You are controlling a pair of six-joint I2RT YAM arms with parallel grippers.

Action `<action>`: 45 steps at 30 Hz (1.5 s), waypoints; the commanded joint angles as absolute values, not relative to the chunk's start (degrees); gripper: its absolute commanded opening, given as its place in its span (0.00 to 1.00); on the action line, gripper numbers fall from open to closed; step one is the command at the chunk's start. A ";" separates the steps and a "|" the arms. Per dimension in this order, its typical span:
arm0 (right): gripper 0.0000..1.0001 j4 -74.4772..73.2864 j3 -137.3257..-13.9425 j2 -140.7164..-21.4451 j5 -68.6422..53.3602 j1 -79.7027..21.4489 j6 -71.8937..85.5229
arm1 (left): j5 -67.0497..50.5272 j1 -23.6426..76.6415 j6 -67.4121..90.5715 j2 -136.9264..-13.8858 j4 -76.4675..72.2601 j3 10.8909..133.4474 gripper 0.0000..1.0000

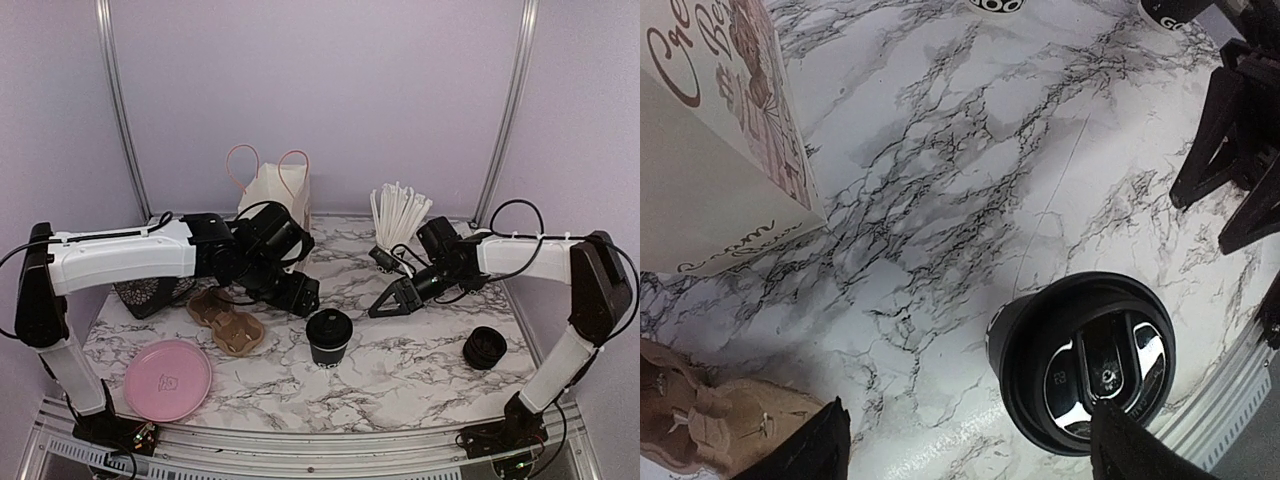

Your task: Pack the takeout coffee

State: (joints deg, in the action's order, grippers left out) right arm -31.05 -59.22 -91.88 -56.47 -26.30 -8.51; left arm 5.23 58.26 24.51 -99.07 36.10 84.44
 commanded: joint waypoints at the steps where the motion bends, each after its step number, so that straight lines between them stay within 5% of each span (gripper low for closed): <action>1: 0.36 -33.53 -62.71 -95.32 -61.60 -28.31 -5.87 | -1.60 56.62 30.44 -98.58 27.11 83.01 0.81; 14: 0.46 -33.48 -64.88 -100.15 -64.46 -32.28 -4.78 | -5.59 56.65 30.95 -101.58 26.41 79.56 0.68; 28: 0.29 -32.69 -66.74 -104.69 -68.58 -33.57 -3.21 | -9.06 58.14 30.32 -105.06 24.45 78.52 0.50; 37: 0.52 -31.38 -67.06 -106.38 -70.24 -33.57 -0.36 | -8.79 59.01 30.64 -105.48 24.32 77.56 0.48; 45: 0.34 -32.26 -66.68 -107.48 -60.21 -33.57 1.48 | -6.56 60.06 31.78 -104.79 24.32 75.48 0.47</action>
